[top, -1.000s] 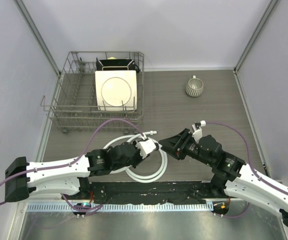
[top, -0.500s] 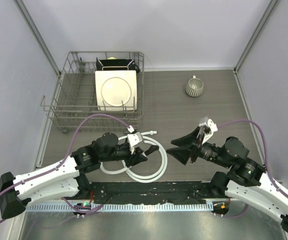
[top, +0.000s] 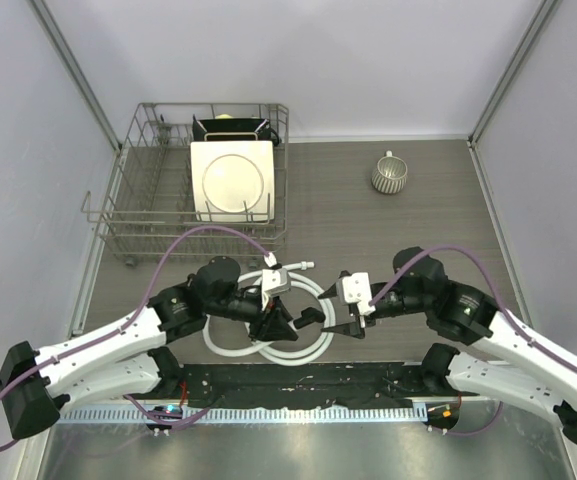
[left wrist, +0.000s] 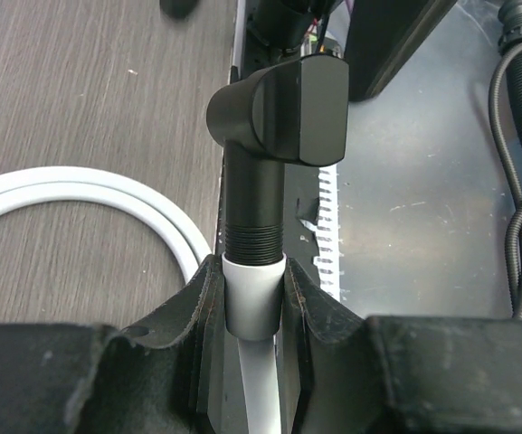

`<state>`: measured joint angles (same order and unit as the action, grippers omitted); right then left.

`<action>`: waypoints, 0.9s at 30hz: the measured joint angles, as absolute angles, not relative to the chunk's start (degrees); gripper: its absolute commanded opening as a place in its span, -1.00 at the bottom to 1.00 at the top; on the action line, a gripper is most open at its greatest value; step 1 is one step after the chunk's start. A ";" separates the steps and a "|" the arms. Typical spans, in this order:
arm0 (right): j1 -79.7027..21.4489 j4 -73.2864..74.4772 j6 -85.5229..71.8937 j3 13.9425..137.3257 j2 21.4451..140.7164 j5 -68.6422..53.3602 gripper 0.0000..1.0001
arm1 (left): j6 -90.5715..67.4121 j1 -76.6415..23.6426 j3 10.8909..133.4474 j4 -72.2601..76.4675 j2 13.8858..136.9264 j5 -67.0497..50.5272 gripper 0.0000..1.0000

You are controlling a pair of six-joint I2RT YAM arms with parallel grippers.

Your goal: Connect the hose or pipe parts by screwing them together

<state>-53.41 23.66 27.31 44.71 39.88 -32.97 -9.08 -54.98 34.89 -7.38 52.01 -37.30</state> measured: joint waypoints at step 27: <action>-53.30 -5.15 -6.20 29.67 36.51 -26.33 -0.38 | -7.84 -54.94 35.73 -6.94 52.53 -36.18 -1.00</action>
<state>-53.30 -5.15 -6.20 29.67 36.51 -26.33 -7.84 -54.94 35.73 -6.94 52.53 -36.18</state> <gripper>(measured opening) 0.302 0.277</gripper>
